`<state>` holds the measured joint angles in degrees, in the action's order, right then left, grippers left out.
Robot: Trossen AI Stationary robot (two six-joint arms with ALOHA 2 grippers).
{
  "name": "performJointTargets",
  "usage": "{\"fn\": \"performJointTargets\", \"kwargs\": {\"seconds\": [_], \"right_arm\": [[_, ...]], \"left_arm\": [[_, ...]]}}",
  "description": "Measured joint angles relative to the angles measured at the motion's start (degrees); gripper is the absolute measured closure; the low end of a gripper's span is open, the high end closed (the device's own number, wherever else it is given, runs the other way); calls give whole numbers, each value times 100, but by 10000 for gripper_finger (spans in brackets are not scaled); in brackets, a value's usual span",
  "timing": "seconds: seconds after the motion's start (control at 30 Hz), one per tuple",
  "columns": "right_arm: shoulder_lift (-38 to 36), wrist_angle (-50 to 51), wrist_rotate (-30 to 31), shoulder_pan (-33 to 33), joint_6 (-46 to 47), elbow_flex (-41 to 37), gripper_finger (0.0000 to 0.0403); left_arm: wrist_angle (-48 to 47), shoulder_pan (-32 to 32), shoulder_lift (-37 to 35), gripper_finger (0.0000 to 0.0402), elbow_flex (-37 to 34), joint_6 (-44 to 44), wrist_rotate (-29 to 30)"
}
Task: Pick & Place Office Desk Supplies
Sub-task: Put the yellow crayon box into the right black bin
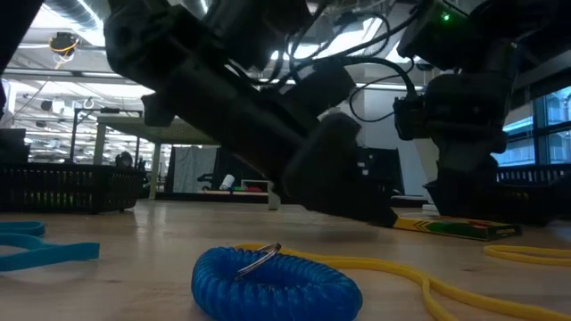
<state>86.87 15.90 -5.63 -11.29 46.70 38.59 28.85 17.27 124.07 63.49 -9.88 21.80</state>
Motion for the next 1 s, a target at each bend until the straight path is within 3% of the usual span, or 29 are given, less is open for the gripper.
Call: {"fn": "performJointTargets", "kwargs": {"seconds": [0.37, 1.0], "right_arm": [[0, 17, 24, 0, 85, 0, 160], [0, 15, -57, 4, 83, -4, 160]], "left_arm": [[60, -137, 510, 217, 526, 62, -80], [82, -131, 533, 217, 671, 690, 84]]}}
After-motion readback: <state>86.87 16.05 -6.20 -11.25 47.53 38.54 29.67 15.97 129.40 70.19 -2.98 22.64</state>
